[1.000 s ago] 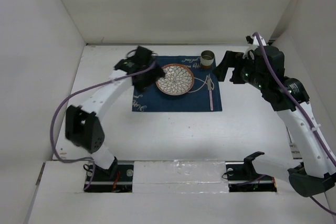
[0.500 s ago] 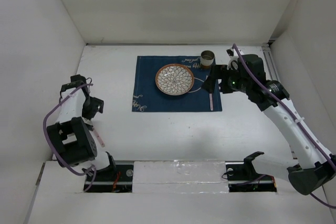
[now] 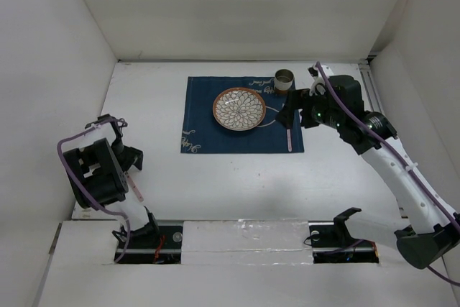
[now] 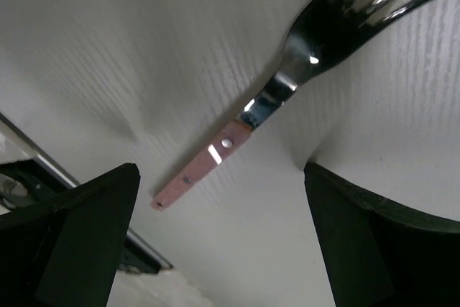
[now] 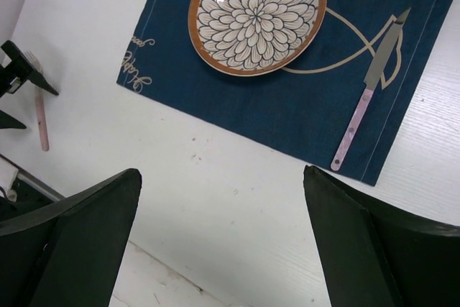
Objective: Set the dinner table for one person
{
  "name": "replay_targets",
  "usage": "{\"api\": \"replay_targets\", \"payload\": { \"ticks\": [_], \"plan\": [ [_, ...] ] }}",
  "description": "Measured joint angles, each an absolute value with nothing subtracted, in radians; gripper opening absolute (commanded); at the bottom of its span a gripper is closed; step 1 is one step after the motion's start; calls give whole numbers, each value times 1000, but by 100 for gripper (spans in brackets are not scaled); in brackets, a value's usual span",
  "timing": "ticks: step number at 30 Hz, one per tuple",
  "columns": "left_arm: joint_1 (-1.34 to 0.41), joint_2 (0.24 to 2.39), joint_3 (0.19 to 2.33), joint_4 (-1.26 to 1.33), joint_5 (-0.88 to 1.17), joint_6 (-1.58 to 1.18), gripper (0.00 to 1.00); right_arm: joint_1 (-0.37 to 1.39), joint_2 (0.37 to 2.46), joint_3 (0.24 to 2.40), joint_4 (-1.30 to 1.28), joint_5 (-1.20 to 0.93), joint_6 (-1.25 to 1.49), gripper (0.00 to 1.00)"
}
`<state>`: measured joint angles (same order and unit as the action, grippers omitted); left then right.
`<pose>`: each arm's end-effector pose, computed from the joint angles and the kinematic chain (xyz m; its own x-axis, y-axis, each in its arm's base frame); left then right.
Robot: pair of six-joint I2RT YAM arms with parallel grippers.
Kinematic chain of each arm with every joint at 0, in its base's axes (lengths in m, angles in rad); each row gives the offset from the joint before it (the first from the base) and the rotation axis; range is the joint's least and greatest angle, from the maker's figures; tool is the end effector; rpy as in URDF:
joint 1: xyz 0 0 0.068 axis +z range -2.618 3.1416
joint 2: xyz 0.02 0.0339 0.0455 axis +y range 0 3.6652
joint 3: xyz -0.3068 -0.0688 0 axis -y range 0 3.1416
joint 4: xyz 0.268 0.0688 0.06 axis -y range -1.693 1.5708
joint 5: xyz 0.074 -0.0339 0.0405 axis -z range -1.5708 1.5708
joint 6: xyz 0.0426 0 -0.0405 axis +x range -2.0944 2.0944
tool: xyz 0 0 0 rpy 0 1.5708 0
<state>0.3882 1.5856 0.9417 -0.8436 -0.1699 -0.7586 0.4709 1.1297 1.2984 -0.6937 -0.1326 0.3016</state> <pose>0.2606 0.1144 0.1918 -0.4039 -0.8977 -0.1763 -0.9147 0.3988 0.0651 0.2146 0.1156 0.4368 -0.5904 0.0298 -0.8066 -0.3941 0.8615 0.3203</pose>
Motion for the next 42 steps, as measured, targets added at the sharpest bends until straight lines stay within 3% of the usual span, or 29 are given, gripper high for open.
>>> {"api": "replay_targets", "payload": {
  "ticks": [5,6,9,10,12,20,28,42],
  "plan": [
    [388,1635,960,-845,-147,-755,76,479,1125,1298,-695,-101,287,100],
    [388,1641,964,-843,-142,-756,58,480,1125,1298,-695,-96,283,100],
    [388,1668,976,-838,-138,-757,30,486,1125,1298,-695,-76,276,100],
    [388,1674,980,-839,-134,-759,10,486,1125,1298,-696,-70,275,100],
    [385,1690,985,-835,-135,-756,2,486,1125,1298,-696,-61,272,100],
    [276,1820,1156,-903,-224,-732,0,486,1126,1298,-697,-41,265,100],
    [10,1922,1715,-893,-331,-580,0,486,1174,1337,-706,-15,258,100],
    [-84,2011,1792,-792,126,-285,0,484,1199,1392,-769,40,241,100]
  ]
}}
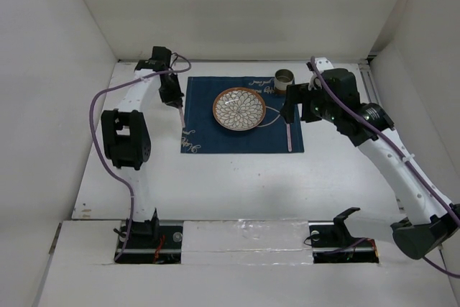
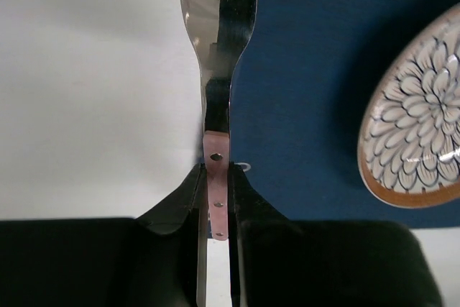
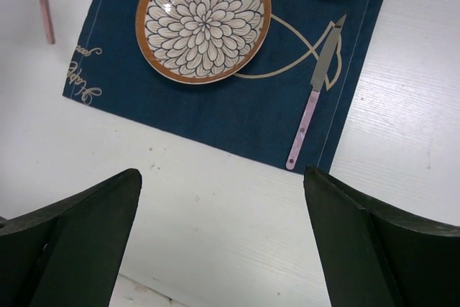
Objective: Set the dinner table for one person
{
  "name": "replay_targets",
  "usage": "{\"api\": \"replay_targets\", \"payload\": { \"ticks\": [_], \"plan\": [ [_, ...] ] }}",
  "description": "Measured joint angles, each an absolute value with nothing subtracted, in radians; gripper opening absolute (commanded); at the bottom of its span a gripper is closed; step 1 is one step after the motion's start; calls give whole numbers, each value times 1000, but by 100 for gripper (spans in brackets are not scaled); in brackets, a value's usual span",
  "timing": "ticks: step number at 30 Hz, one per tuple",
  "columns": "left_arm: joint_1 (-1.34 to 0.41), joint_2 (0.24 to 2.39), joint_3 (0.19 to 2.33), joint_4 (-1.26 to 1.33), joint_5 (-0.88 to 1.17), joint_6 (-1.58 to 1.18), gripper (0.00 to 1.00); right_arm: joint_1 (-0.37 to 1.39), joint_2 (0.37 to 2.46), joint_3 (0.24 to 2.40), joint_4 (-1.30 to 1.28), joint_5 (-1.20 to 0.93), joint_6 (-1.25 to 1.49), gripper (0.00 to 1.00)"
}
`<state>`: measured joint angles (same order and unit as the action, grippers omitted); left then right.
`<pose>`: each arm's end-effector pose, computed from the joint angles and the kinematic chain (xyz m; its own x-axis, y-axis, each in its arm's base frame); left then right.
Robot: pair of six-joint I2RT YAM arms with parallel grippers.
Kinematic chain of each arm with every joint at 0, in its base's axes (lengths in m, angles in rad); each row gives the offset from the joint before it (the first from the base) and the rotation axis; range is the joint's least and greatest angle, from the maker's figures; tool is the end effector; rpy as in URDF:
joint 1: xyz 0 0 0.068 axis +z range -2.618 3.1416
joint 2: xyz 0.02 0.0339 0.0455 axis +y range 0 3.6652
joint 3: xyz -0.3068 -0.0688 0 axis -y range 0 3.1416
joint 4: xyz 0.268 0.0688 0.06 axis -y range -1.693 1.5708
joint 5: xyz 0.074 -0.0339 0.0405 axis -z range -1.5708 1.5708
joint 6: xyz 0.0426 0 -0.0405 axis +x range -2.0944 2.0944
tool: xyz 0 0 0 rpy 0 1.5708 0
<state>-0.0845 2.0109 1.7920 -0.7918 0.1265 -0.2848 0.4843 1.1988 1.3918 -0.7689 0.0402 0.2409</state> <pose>0.4849 -0.0465 0.2929 -0.8525 -0.2075 -0.4798 -0.0927 0.9633 -0.2518 0.2289 0.1185 0.4461 -0.5719 -0.0315 -0.8197 -0.3078 0.9345 0.1788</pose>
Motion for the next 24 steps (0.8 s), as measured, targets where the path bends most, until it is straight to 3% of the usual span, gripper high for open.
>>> {"api": "replay_targets", "payload": {
  "ticks": [11,24],
  "plan": [
    [-250,2098,1809,-811,206,-240,0,472,1190,1400,-806,64,238,100],
    [-245,2110,1774,-842,142,-240,0,458,1177,1400,-822,64,226,100]
  ]
}}
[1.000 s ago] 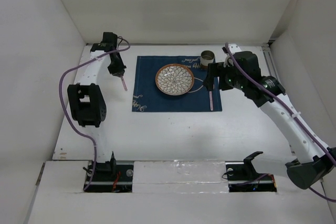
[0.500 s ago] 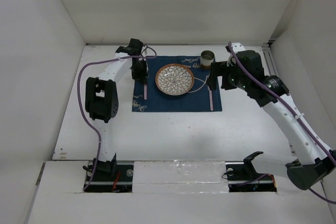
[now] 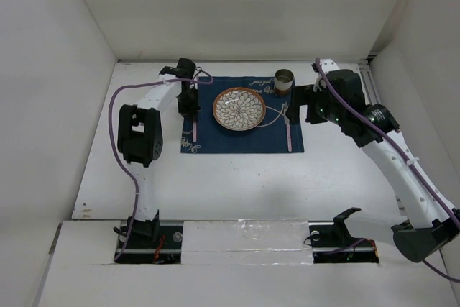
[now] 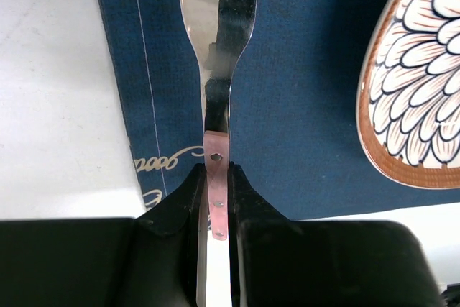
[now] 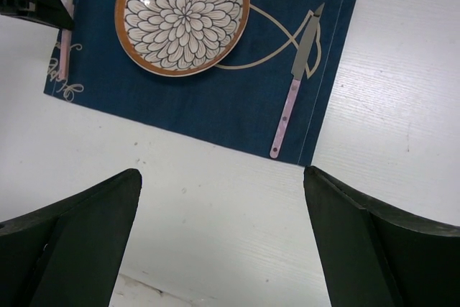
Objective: Set the dinner table for one person
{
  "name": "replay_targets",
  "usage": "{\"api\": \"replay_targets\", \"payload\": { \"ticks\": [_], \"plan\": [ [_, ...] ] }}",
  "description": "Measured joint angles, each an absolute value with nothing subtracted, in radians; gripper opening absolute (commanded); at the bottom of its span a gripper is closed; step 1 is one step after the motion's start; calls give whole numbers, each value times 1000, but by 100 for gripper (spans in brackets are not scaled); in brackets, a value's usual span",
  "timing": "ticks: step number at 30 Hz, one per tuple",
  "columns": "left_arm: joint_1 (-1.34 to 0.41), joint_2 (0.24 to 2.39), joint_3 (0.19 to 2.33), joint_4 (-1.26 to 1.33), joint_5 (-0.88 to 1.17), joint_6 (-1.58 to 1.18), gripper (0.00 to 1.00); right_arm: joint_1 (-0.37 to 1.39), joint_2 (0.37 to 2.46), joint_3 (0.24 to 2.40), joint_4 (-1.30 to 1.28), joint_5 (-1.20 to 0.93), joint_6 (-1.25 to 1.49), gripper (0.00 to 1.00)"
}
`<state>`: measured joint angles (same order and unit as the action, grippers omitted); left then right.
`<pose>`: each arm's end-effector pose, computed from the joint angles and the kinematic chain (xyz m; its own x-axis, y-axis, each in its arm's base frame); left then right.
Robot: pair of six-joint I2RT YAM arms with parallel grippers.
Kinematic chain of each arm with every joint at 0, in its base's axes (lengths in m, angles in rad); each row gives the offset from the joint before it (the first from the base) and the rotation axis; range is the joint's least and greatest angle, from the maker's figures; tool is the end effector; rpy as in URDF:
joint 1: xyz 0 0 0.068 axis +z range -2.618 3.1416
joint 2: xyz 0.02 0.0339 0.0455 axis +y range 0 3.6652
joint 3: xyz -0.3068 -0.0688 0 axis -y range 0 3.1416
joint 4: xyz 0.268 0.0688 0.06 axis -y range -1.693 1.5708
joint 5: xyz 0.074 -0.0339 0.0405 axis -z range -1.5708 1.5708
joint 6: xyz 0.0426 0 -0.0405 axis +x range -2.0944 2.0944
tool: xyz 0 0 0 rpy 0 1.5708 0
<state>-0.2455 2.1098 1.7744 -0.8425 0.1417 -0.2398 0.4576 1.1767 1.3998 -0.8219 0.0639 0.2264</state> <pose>0.4785 -0.1261 0.2379 -0.9401 -0.0069 -0.3409 0.0718 0.9734 -0.2177 0.2224 0.1065 0.4489 -0.5811 -0.0365 -0.8130 -0.2700 0.9510 0.1503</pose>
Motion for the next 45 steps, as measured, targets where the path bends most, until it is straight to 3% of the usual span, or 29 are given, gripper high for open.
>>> {"api": "replay_targets", "payload": {
  "ticks": [45],
  "plan": [
    [-275,2202,1777,-854,51,-216,1,459,1179,1391,-837,10,213,100]
  ]
}}
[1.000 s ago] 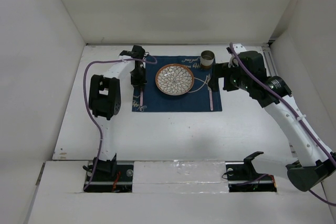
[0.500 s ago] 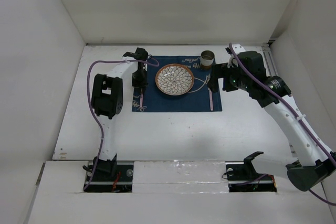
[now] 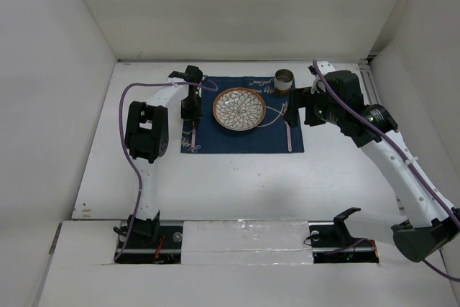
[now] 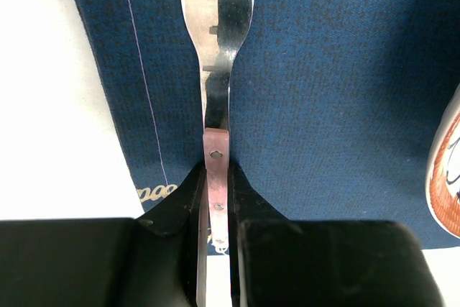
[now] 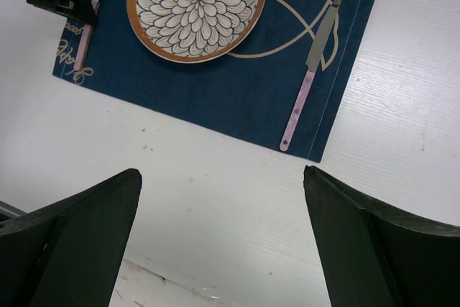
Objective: Set the dinner table for one person
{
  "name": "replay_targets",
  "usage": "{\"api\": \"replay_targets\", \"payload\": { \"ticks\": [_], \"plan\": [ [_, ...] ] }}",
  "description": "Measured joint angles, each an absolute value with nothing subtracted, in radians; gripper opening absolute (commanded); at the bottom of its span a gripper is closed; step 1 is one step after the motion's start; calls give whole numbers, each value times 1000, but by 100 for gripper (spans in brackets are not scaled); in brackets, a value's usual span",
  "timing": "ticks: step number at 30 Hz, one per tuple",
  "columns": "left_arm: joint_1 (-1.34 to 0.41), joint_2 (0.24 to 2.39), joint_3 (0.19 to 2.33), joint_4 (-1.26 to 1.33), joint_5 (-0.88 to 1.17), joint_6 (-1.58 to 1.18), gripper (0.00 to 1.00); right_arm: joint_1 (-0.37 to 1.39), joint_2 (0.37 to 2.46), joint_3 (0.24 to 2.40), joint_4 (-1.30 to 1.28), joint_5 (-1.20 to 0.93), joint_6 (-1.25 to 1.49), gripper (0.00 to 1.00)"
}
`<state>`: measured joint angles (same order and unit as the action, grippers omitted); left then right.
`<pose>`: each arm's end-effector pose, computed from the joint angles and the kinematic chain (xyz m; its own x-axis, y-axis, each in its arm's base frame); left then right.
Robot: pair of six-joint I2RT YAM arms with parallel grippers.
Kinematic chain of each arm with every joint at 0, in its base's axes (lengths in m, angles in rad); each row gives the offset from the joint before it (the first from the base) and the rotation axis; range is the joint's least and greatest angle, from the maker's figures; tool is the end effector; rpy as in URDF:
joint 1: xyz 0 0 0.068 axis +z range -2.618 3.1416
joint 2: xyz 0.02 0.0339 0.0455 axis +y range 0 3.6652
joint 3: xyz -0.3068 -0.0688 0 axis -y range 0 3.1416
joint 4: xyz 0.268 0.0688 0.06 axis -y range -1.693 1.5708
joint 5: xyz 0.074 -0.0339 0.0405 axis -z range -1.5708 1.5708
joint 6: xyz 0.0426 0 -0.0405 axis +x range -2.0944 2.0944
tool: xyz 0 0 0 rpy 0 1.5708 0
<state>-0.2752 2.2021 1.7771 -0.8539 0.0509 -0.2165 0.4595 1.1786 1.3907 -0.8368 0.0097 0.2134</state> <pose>0.4840 -0.1389 0.1937 -0.9615 0.0486 -0.2706 0.0808 0.9907 -0.1094 0.2213 0.1090 0.4439 -0.6047 -0.0630 -0.7939 -0.3155 0.9342 0.1662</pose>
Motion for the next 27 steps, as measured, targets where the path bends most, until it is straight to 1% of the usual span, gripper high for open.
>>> {"api": "replay_targets", "payload": {
  "ticks": [27],
  "plan": [
    [-302,2177,1730,-856,-8,-248,1,459,1179,1371,-825,2,213,100]
  ]
}}
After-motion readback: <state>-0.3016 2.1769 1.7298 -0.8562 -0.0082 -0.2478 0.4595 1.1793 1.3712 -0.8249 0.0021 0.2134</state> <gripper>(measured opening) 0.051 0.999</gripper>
